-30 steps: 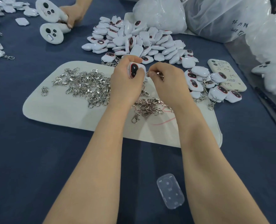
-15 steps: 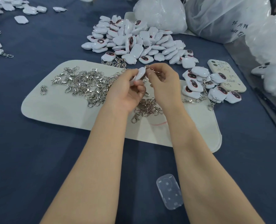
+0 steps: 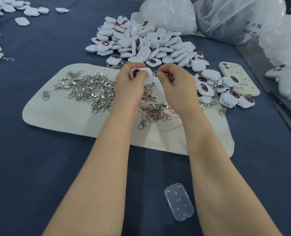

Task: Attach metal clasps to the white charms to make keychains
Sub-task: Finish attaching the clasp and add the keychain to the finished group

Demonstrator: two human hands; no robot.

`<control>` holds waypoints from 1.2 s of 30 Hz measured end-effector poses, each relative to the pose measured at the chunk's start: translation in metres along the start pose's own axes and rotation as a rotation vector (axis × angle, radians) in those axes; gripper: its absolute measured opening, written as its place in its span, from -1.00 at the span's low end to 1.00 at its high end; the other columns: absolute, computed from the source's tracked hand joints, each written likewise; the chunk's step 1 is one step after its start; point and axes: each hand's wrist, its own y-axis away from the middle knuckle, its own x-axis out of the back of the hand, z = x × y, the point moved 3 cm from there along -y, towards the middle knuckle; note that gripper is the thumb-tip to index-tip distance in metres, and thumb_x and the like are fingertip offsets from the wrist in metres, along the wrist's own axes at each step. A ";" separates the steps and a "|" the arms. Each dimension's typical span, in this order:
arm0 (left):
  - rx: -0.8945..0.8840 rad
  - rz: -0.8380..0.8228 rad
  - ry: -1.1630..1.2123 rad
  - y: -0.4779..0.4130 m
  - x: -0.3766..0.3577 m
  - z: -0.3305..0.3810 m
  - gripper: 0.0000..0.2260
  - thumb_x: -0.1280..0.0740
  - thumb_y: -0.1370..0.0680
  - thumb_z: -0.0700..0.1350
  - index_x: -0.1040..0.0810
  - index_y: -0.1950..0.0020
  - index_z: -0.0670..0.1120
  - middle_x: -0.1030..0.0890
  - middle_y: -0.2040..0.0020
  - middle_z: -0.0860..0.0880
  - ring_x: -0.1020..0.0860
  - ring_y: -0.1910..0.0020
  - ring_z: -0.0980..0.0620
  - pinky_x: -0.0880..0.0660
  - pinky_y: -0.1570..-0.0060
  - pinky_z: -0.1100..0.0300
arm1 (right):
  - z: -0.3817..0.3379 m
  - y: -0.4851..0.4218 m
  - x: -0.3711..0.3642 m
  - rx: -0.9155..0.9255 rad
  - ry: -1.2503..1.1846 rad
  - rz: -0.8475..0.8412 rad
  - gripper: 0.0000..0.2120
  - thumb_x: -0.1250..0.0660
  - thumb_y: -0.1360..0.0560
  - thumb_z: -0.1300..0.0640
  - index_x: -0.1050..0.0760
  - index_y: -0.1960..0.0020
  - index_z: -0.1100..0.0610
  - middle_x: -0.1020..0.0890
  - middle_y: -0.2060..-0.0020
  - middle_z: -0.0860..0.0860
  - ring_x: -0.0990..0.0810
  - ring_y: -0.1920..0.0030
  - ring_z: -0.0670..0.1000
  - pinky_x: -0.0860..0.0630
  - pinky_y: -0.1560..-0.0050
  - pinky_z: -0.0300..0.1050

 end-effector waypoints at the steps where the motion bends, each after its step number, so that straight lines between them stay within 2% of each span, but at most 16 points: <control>1: -0.070 -0.002 -0.033 0.001 0.000 0.002 -0.81 -0.28 -0.50 -0.25 -0.52 0.12 0.06 -0.47 0.25 0.05 -0.35 0.46 0.15 -0.33 0.41 0.31 | -0.001 0.000 0.000 0.013 0.030 -0.009 -0.88 -0.26 -0.55 0.22 -0.57 0.03 0.17 -0.49 0.31 -0.13 -0.43 0.33 -0.28 -0.29 0.24 -0.50; 4: -0.175 -0.020 -0.076 0.002 0.000 0.006 -0.80 -0.29 -0.48 -0.27 -0.51 0.10 0.05 -0.42 0.32 0.10 -0.35 0.51 0.23 -0.34 0.43 0.36 | -0.005 0.001 0.001 0.042 0.092 -0.026 -0.87 -0.25 -0.55 0.23 -0.58 0.03 0.19 -0.52 0.24 -0.06 -0.40 0.30 -0.11 -0.27 0.25 -0.53; 6: -0.192 -0.008 -0.098 0.002 0.000 0.005 -0.80 -0.28 -0.48 -0.28 -0.50 0.09 0.04 -0.43 0.32 0.08 -0.34 0.52 0.23 -0.32 0.45 0.38 | -0.006 0.001 0.000 0.048 0.122 -0.044 -0.87 -0.25 -0.55 0.24 -0.58 0.03 0.18 -0.52 0.22 -0.05 -0.39 0.30 -0.08 -0.26 0.26 -0.53; 9: -0.216 0.006 -0.131 0.002 0.001 0.005 -0.80 -0.28 -0.48 -0.28 -0.50 0.07 0.03 -0.45 0.30 0.07 -0.34 0.53 0.25 -0.32 0.46 0.40 | -0.007 0.001 0.000 0.045 0.145 -0.076 -0.87 -0.25 -0.54 0.24 -0.58 0.03 0.16 -0.49 0.24 -0.07 -0.41 0.32 -0.19 -0.28 0.26 -0.50; 12: -0.265 0.008 -0.211 0.003 0.001 0.007 -0.79 -0.27 -0.48 -0.26 -0.49 0.02 0.04 -0.46 0.30 0.13 -0.37 0.50 0.28 -0.33 0.42 0.42 | -0.007 0.000 -0.001 0.048 0.181 -0.114 -0.87 -0.25 -0.54 0.24 -0.58 0.04 0.16 -0.51 0.24 -0.06 -0.41 0.29 -0.12 -0.27 0.26 -0.37; 17: -0.368 -0.005 -0.384 0.007 0.000 0.007 -0.78 -0.28 -0.50 -0.21 -0.48 -0.12 0.00 -0.45 0.33 0.16 -0.42 0.44 0.29 -0.34 0.37 0.40 | -0.006 0.000 -0.003 0.021 0.210 -0.201 -0.85 -0.25 -0.55 0.21 -0.59 -0.02 0.15 -0.58 0.16 -0.03 -0.47 0.16 -0.08 -0.28 0.17 -0.35; 21: -0.371 0.034 -0.411 0.006 0.001 0.006 -0.85 -0.32 -0.51 -0.16 -0.43 -0.03 0.01 -0.46 0.25 0.19 -0.45 0.34 0.34 -0.38 0.25 0.40 | -0.003 -0.001 -0.005 0.003 0.231 -0.246 -0.84 -0.23 -0.56 0.18 -0.57 -0.05 0.14 -0.64 0.05 0.01 -0.51 0.07 -0.02 -0.35 0.10 -0.27; 25: -0.196 0.135 -0.185 0.000 0.004 0.002 -0.88 -0.35 -0.51 -0.16 -0.46 -0.02 -0.06 -0.50 0.23 0.12 -0.46 0.32 0.21 -0.42 0.24 0.37 | -0.003 0.001 -0.011 -0.058 0.078 -0.152 -0.90 -0.26 -0.55 0.17 -0.54 0.02 0.13 -0.57 0.16 -0.06 -0.49 0.14 -0.08 -0.32 0.14 -0.31; 28: 0.051 0.131 0.052 -0.003 0.005 -0.006 -0.95 -0.34 -0.53 -0.16 -0.49 0.08 -0.10 -0.48 0.37 0.05 -0.41 0.50 0.19 -0.40 0.35 0.28 | -0.002 0.006 -0.019 -0.179 -0.208 -0.132 -0.97 -0.29 -0.51 0.23 -0.48 0.05 0.15 -0.57 0.20 -0.01 -0.51 0.19 -0.06 -0.44 0.08 -0.22; 30: 0.164 0.113 0.199 -0.004 0.006 -0.009 -0.91 -0.34 -0.54 -0.19 -0.48 0.16 -0.11 -0.44 0.43 0.03 -0.37 0.59 0.20 -0.38 0.45 0.31 | -0.001 0.007 -0.022 -0.222 -0.329 -0.134 -0.93 -0.30 -0.49 0.29 -0.46 0.07 0.15 -0.58 0.25 0.04 -0.52 0.27 -0.04 -0.49 0.13 -0.14; 33: 0.256 0.096 0.360 -0.003 0.005 -0.009 -0.94 -0.33 -0.55 -0.21 -0.49 0.12 -0.15 -0.45 0.35 -0.02 -0.39 0.58 0.21 -0.42 0.49 0.35 | -0.001 0.006 -0.022 -0.230 -0.424 -0.087 -0.91 -0.30 -0.51 0.29 -0.49 0.11 0.12 -0.58 0.30 0.00 -0.53 0.33 -0.10 -0.54 0.11 -0.10; 36: 0.322 0.062 0.468 -0.001 0.003 -0.008 -0.92 -0.33 -0.55 -0.22 -0.47 0.13 -0.16 -0.43 0.36 -0.04 -0.40 0.60 0.19 -0.40 0.53 0.36 | 0.000 0.005 -0.022 -0.230 -0.455 -0.025 -0.87 -0.28 -0.54 0.29 -0.48 0.14 0.11 -0.57 0.32 -0.02 -0.52 0.35 -0.15 -0.54 0.10 -0.11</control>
